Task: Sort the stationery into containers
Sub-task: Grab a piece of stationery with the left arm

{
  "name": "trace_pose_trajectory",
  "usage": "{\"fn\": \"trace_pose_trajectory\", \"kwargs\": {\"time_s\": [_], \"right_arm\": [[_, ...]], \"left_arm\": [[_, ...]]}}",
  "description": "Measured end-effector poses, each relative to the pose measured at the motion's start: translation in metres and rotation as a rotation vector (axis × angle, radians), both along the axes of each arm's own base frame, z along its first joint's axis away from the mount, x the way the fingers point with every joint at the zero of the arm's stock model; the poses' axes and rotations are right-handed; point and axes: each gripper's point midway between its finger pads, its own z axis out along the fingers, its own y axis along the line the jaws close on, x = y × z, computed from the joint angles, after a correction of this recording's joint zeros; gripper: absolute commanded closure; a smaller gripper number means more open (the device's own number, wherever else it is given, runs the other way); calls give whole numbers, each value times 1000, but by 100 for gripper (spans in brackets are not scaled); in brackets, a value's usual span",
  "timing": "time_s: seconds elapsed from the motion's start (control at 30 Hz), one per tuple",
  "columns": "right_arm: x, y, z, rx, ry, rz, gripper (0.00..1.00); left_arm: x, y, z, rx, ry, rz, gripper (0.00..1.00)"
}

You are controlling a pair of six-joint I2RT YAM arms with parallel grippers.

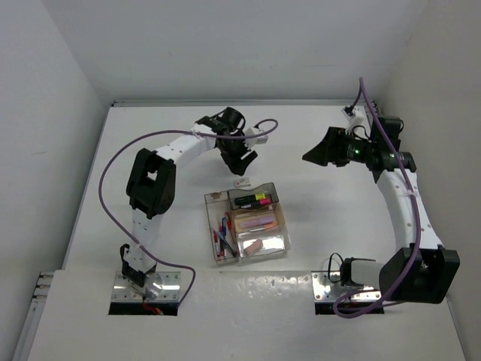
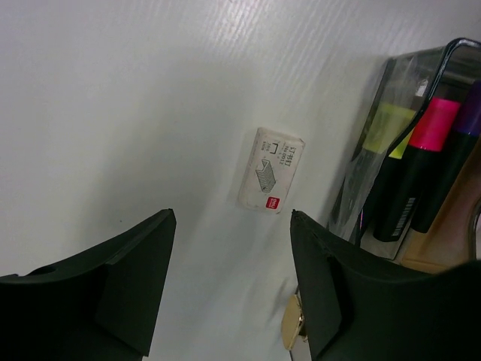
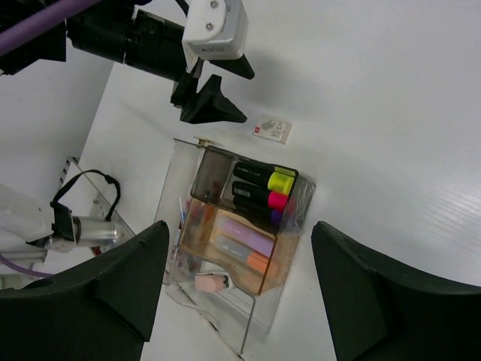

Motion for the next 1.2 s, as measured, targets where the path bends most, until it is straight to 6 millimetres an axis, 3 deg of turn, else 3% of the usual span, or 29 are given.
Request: {"fn": "trace_pose_trajectory", "kwargs": {"time_s": [0.87, 1.0, 1.07, 1.2], "right_arm": [[4, -1, -9, 1, 36, -10, 25], [4, -1, -11, 1, 42, -10, 26], [5, -1, -12, 1, 45, -10, 26], [4, -1, -13, 1, 50, -10, 26]], "left_arm": [[-20, -9, -64, 71, 38, -114, 31], [-12, -10, -68, 77, 12, -107, 39], [-8, -10, -68, 82, -6, -100, 51], [3, -9, -69, 95, -49, -86, 66]]}}
